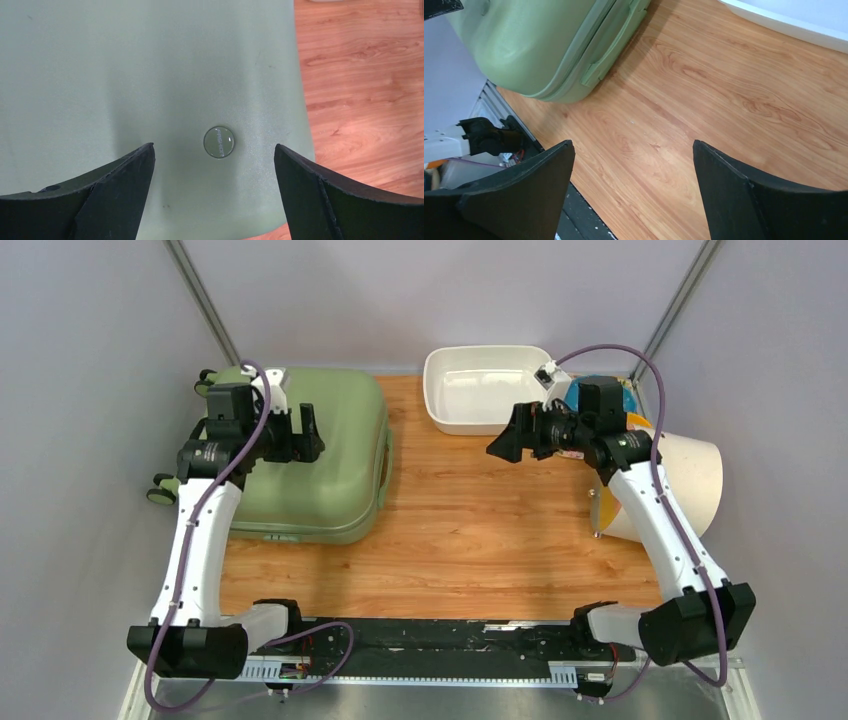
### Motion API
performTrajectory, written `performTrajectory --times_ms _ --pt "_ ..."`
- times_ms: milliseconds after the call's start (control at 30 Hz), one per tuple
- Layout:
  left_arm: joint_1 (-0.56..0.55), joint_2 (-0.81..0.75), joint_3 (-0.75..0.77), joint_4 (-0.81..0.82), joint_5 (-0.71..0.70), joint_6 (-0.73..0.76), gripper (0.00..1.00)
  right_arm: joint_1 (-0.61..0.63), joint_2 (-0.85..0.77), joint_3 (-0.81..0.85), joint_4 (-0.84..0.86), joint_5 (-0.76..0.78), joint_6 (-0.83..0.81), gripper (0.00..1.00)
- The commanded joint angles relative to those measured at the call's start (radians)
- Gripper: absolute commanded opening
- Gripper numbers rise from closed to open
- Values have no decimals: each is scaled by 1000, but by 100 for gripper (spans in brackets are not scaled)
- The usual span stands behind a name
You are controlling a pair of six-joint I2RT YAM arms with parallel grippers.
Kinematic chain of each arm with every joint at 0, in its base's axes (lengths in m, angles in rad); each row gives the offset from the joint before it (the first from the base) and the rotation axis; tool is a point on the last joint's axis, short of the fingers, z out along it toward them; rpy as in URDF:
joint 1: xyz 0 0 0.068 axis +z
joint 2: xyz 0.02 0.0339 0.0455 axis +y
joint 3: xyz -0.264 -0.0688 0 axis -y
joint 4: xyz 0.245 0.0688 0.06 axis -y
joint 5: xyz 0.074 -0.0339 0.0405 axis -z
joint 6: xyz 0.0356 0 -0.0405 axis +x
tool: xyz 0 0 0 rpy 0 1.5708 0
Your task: Open, take out, and arrange the luggage
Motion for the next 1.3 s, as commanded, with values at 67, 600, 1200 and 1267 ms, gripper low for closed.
performTrajectory --times_ms 67,600,1200,1267 --pt "4 -30 187 -55 -27 195 96 28 164 136 79 -105 115 90" --pt "10 -156 114 -81 -9 143 97 172 735 357 404 -269 376 74" --pt "62 -109 111 -146 27 129 95 295 1072 437 791 -355 661 54" --pt "62 -116 105 -152 16 131 95 309 1098 440 812 -353 678 54"
